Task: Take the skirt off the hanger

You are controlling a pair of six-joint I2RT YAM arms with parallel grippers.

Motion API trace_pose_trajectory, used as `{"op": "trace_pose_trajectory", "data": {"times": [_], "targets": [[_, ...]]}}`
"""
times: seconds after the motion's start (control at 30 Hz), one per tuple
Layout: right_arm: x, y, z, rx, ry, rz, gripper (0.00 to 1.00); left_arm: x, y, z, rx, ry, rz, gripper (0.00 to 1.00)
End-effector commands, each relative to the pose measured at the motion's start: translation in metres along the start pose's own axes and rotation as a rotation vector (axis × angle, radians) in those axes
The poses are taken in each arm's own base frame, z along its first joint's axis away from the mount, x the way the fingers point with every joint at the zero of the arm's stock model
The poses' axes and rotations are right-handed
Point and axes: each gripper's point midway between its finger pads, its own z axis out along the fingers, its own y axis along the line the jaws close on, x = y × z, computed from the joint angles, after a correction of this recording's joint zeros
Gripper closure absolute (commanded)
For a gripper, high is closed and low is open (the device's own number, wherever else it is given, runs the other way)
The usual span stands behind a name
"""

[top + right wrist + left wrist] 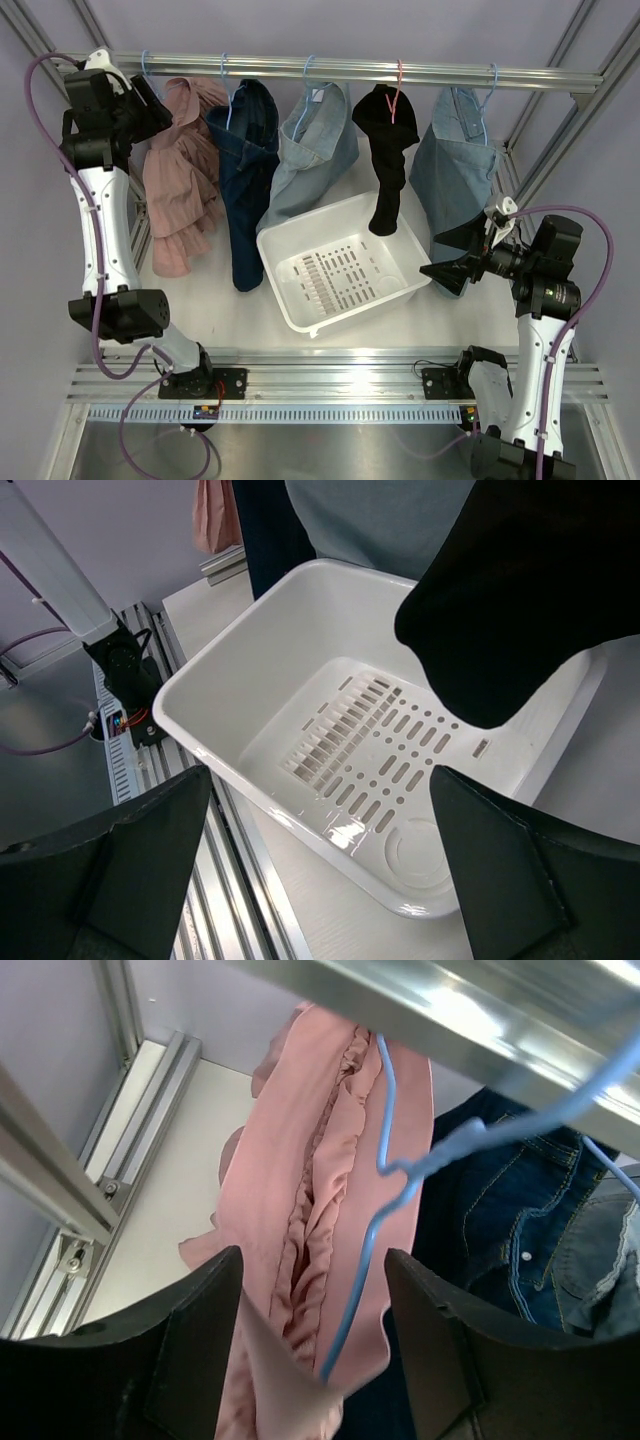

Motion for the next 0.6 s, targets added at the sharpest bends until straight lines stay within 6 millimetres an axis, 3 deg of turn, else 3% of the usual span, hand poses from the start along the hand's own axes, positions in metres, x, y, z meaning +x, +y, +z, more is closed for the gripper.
{"op": "trace_pose_trajectory", "data": {"times": [0.0,0.23,0.47,0.57], "targets": [[-0.006,0.008,0.000,-0.047,-0.013,-0.028,0.00,-0.033,-0.024,-0.006,0.104,-0.096,0.058,0.40],[-0.005,0.008,0.000,-0.053,-0.011,-0.022,0.01,-0.033,-0.023,0.018,0.129,-0.106,0.109,0.56],[-0.004,0.007,0.000,-0.060,-0.009,-0.013,0.01,-0.033,-0.029,0.022,0.141,-0.134,0.163,0.65],[-0.003,0.007,0.000,-0.062,-0.008,-0.013,0.01,-0.026,-0.039,0.025,0.162,-0.126,0.203,0.78]]}}
